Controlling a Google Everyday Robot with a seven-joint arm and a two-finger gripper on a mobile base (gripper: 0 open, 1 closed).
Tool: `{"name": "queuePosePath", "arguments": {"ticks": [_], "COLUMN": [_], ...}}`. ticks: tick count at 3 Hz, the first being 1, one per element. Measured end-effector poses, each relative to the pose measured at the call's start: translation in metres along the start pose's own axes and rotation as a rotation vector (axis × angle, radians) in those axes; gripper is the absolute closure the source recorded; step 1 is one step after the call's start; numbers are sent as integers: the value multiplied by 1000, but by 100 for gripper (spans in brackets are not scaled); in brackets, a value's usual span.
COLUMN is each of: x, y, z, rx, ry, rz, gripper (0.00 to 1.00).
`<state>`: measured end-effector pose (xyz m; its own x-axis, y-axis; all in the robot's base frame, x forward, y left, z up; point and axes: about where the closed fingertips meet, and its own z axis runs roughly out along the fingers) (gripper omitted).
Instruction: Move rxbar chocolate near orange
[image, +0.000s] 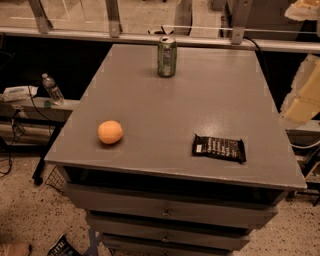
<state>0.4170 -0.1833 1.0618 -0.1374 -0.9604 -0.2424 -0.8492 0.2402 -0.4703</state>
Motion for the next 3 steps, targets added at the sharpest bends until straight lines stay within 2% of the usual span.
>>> {"name": "queuePosePath", "arguments": {"ticks": [1, 2, 3], "x": [0, -4, -1], "y": [0, 1, 17], "z": [0, 35, 110], "rx": [0, -74, -236], "ry": [0, -54, -116], "rz": [0, 1, 42], "gripper": [0, 0, 0]}}
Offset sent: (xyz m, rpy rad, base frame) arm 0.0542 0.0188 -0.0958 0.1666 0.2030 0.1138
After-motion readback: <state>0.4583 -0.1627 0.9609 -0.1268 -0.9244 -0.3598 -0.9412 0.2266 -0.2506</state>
